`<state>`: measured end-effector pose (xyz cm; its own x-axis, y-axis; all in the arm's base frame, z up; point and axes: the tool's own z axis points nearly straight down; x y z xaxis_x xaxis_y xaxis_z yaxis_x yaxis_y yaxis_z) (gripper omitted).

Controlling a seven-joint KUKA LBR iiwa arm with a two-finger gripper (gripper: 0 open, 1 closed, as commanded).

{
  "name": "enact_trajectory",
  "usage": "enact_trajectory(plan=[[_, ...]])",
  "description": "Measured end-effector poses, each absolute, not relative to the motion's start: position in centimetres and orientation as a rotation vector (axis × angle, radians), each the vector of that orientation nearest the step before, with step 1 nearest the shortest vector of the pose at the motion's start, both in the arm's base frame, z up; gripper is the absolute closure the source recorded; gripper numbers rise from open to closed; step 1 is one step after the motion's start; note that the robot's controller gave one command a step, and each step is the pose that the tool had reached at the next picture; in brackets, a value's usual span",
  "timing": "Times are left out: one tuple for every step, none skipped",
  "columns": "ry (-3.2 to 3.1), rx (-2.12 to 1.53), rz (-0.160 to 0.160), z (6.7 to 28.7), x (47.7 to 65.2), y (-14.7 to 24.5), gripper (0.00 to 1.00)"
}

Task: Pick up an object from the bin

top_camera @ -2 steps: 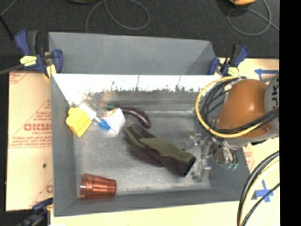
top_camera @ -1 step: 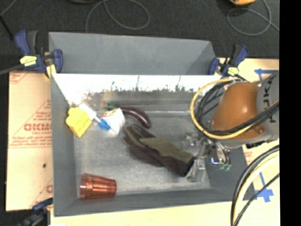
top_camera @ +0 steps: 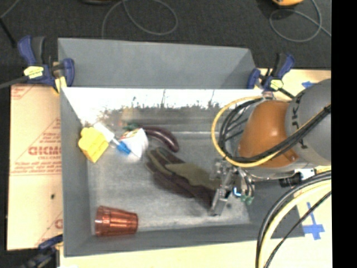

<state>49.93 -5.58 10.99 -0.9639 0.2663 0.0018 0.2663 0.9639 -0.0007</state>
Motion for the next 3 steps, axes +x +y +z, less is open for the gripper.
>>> enact_trajectory(plan=[[-3.146,-0.212,0.004,7.1,51.4,-4.3,1.00],[-3.146,-0.210,0.004,7.1,51.4,-4.3,1.00],[-3.160,-0.171,0.005,25.5,51.3,-5.2,1.00]])
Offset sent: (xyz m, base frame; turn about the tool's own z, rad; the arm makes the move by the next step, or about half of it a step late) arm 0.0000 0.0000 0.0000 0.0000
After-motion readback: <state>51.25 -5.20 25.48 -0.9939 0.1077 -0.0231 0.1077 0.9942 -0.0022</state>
